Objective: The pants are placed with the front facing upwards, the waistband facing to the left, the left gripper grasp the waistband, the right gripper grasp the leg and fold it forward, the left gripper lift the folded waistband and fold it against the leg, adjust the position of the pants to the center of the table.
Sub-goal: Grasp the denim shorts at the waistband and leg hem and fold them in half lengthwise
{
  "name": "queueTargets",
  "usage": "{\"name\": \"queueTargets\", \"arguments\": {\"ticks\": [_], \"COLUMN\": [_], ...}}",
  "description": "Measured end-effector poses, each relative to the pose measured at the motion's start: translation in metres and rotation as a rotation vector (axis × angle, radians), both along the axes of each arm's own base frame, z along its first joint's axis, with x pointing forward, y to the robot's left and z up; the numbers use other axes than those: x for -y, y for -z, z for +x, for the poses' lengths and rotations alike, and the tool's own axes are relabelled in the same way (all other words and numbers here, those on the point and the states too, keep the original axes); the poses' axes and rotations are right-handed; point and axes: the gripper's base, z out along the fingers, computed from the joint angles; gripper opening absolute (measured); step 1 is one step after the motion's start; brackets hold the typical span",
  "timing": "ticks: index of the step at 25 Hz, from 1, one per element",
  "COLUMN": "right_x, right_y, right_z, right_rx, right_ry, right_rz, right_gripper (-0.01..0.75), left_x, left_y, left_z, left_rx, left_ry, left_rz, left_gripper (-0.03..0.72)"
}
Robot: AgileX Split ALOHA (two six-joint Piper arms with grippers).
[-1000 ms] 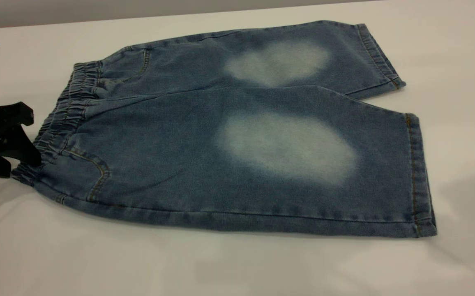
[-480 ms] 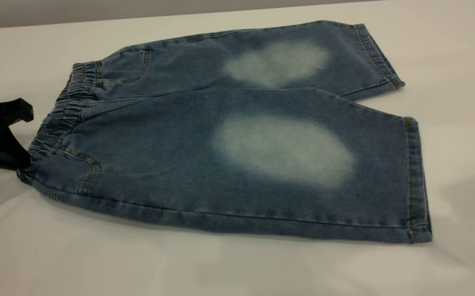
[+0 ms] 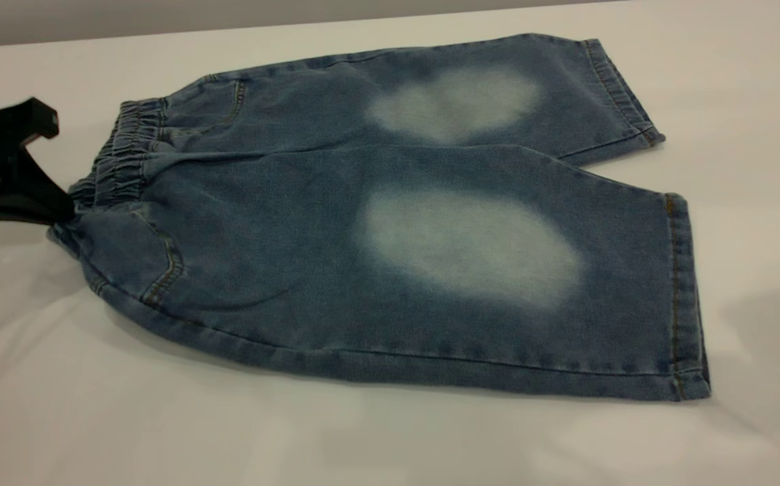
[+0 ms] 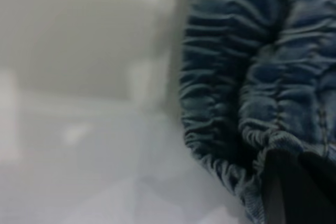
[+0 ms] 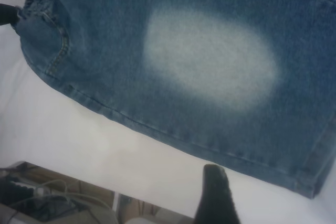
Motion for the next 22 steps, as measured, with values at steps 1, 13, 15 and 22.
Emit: {"name": "queueTargets", "arguments": {"ticks": [1, 13, 15, 22], "right_x": [0.0, -0.003, -0.003, -0.006], "right_y": [0.0, 0.034, 0.048, 0.085], "right_z": [0.0, 0.002, 0.004, 0.01], "right_rx": [0.001, -0.177, -0.204, -0.269], "right_ry": [0.001, -0.011, 0.004, -0.005], "right_rz": [0.0, 0.02, 0.019, 0.045], "right_gripper": [0.437, 0.437, 0.437, 0.437], "left_x": [0.001, 0.003, 0.003, 0.003], "left_y": [-0.001, -0.004, -0.004, -0.005], "left_z": [0.0, 0.0, 0.0, -0.001], "left_rx": [0.002, 0.013, 0.014, 0.013], "left_ry": [0.004, 0.026, 0.03, 0.036], "left_rz": [-0.007, -0.017, -0.017, -0.025], "left_gripper": [0.04, 0.04, 0.04, 0.04]}}
